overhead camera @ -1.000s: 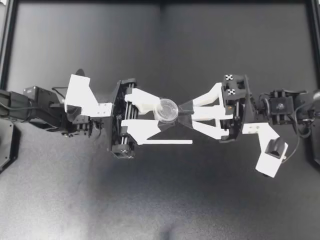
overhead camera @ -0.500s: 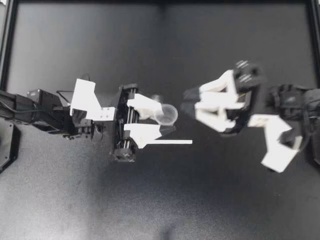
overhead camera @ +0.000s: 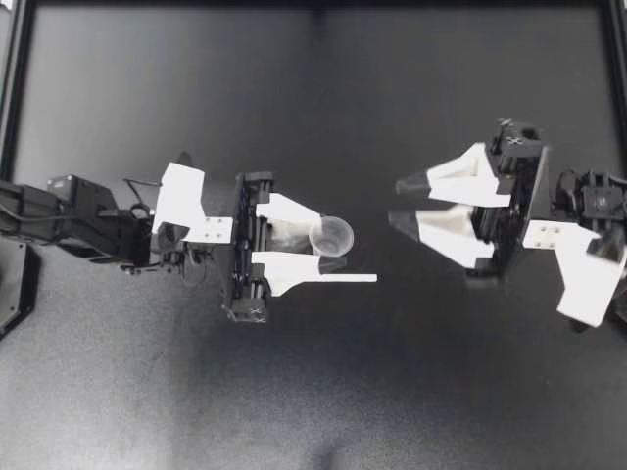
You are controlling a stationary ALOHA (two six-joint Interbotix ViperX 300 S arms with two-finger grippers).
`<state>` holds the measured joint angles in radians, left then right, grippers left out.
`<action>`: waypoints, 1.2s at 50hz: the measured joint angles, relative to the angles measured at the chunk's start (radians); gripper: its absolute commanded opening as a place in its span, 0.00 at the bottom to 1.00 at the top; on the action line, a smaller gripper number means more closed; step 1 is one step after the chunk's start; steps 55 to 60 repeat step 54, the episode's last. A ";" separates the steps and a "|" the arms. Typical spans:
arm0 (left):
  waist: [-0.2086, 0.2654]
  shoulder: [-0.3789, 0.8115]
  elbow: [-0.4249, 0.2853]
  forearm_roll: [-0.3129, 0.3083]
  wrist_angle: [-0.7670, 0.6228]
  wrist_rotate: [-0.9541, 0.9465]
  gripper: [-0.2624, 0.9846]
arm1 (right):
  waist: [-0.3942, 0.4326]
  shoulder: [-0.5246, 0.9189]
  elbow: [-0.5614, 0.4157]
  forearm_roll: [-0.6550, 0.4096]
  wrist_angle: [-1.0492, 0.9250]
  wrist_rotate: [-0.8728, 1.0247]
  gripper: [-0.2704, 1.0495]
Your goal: Pick up the plastic cup and open its lid.
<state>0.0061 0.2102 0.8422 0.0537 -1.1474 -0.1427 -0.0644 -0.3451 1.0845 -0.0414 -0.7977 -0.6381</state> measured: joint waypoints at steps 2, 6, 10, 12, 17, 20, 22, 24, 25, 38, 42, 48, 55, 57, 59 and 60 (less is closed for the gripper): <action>0.000 -0.012 0.008 0.000 0.008 0.012 0.43 | 0.003 0.003 0.000 0.000 0.009 0.115 0.58; 0.000 -0.031 0.020 0.002 0.011 0.021 0.43 | 0.005 0.003 0.000 0.000 0.026 0.344 0.58; 0.000 -0.037 0.028 0.002 0.014 0.023 0.43 | 0.005 0.003 0.000 -0.002 0.041 0.525 0.58; 0.000 -0.037 0.029 0.002 0.017 0.021 0.43 | 0.006 0.005 0.000 -0.002 0.051 0.598 0.58; 0.000 -0.037 0.032 0.002 0.020 0.026 0.43 | 0.005 0.014 0.000 -0.008 0.072 0.704 0.58; -0.002 -0.038 0.035 0.002 0.020 0.037 0.43 | 0.006 0.031 0.000 -0.011 0.086 0.742 0.58; -0.002 -0.044 0.038 0.000 0.020 0.046 0.43 | 0.006 0.040 0.000 -0.014 0.091 0.750 0.58; -0.002 -0.052 0.041 0.002 0.023 0.055 0.43 | 0.006 0.049 0.000 -0.014 0.095 0.758 0.58; -0.002 -0.057 0.044 0.002 0.025 0.060 0.43 | 0.006 0.055 0.000 -0.014 0.097 0.761 0.58; -0.002 -0.153 0.064 0.002 0.138 0.080 0.43 | 0.006 0.094 -0.012 -0.017 0.124 0.755 0.58; -0.002 -0.178 0.066 0.002 0.172 0.080 0.43 | 0.006 0.094 -0.012 -0.017 0.132 0.752 0.58; -0.002 -0.207 0.074 0.002 0.207 0.080 0.43 | 0.006 0.094 -0.012 -0.017 0.133 0.752 0.58; 0.000 -0.219 0.084 0.002 0.216 0.081 0.43 | 0.006 0.094 -0.012 -0.017 0.135 0.752 0.58; 0.000 -0.219 0.084 0.002 0.216 0.081 0.43 | 0.006 0.094 -0.012 -0.017 0.135 0.752 0.58; 0.000 -0.219 0.084 0.002 0.216 0.081 0.43 | 0.006 0.094 -0.012 -0.017 0.135 0.752 0.58; 0.000 -0.219 0.084 0.002 0.216 0.081 0.43 | 0.006 0.094 -0.012 -0.017 0.135 0.752 0.58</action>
